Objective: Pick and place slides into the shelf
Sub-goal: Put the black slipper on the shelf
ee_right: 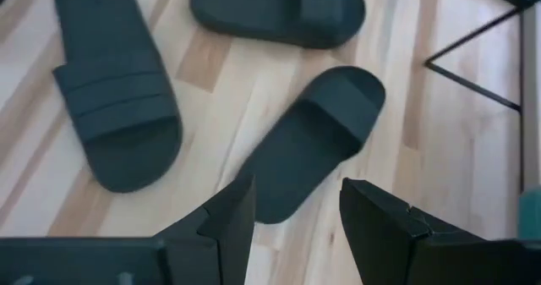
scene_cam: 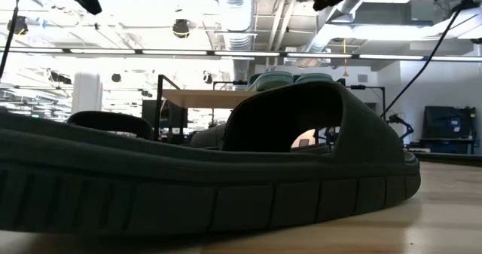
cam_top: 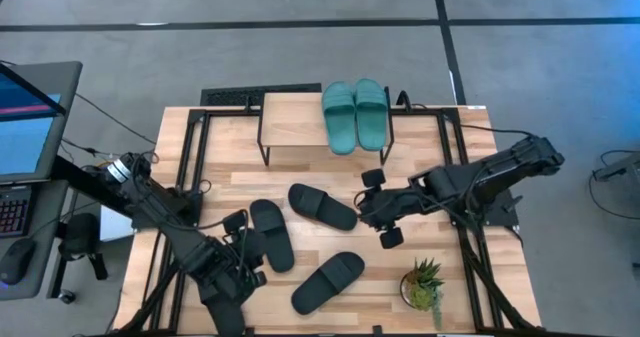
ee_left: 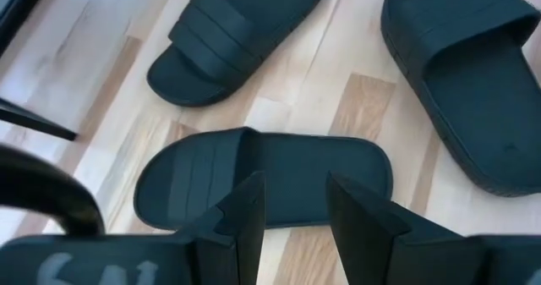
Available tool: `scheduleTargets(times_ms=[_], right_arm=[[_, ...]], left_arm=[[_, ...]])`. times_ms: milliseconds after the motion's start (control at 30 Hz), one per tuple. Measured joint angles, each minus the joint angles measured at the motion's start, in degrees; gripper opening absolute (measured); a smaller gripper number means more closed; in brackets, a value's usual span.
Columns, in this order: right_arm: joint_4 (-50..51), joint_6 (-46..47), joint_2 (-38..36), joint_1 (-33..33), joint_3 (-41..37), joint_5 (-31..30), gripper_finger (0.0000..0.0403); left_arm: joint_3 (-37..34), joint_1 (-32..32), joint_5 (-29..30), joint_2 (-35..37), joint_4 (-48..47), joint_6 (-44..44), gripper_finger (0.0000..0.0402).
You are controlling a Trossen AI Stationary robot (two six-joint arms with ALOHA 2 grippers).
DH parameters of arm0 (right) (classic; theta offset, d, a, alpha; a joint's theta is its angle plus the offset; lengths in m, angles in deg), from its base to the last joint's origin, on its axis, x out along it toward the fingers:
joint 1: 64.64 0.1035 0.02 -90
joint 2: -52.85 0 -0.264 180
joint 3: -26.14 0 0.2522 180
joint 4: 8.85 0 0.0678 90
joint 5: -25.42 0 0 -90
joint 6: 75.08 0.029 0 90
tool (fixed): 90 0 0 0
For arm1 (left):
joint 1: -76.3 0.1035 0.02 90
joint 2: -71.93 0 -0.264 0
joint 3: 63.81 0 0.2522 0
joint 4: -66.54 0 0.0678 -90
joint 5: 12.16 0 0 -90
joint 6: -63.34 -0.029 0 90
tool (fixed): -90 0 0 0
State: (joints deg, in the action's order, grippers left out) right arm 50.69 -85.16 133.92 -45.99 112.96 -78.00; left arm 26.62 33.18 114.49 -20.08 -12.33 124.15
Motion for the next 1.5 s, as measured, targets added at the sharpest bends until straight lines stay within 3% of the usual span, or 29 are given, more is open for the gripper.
scheduleTargets(times_ms=[333, 633, 933, 1167, 1367, 1500], right_arm=[[-6.0, -4.4, 0.0, -2.4, 0.0, 4.2, 0.0161], [-15.1, -8.0, 7.4, -3.1, 0.0, 15.2, 0.0161], [-14.1, -8.1, 7.8, -6.9, 0.0, 15.8, 0.0161], [-13.2, -8.9, 5.7, -8.9, 0.0, 15.8, 0.0161], [-12.5, -7.7, 8.3, -9.5, 0.0, 13.5, 0.0161], [-10.9, -3.2, 8.9, -10.3, 0.0, 12.9, 0.0161]], left_arm=[[0.0, 0.1, -2.5, 0.0, -1.0, 1.8, 0.0116], [0.0, -4.7, -3.2, 0.2, -13.2, 17.0, 0.0116], [0.0, -9.4, -2.9, 0.2, -14.9, 27.4, 0.0116], [0.0, -7.7, 1.8, 0.1, -9.8, 18.2, 0.0116], [0.0, -5.2, 2.0, 0.1, -15.9, 14.0, 0.0116], [0.0, -3.5, 8.3, 0.1, -16.7, 10.8, 0.0116]])
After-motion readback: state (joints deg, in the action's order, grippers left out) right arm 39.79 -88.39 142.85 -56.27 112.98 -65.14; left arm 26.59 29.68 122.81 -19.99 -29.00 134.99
